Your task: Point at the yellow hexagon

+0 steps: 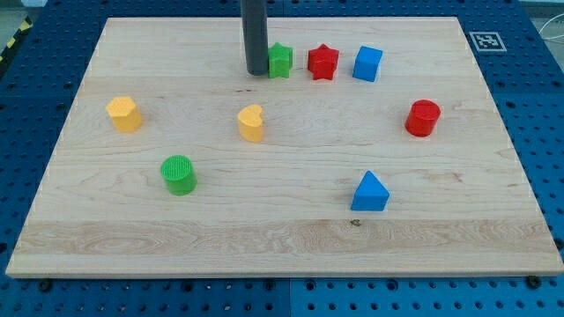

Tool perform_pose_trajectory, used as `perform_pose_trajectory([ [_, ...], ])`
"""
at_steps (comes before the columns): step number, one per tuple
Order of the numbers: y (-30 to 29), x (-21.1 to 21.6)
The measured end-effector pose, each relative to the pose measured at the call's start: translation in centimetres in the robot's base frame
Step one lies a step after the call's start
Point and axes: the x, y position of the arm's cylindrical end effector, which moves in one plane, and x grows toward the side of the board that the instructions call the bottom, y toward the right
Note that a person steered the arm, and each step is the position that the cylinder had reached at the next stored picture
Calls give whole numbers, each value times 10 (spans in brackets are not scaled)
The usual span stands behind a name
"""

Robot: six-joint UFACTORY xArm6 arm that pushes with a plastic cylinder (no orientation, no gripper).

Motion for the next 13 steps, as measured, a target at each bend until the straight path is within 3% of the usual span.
perform_pose_trajectory([
  [4, -6, 0],
  [5, -55, 2],
  [6, -96, 24],
  [8, -102, 121],
  [9, -107, 149],
  [11, -190, 154],
  [13, -203, 140],
])
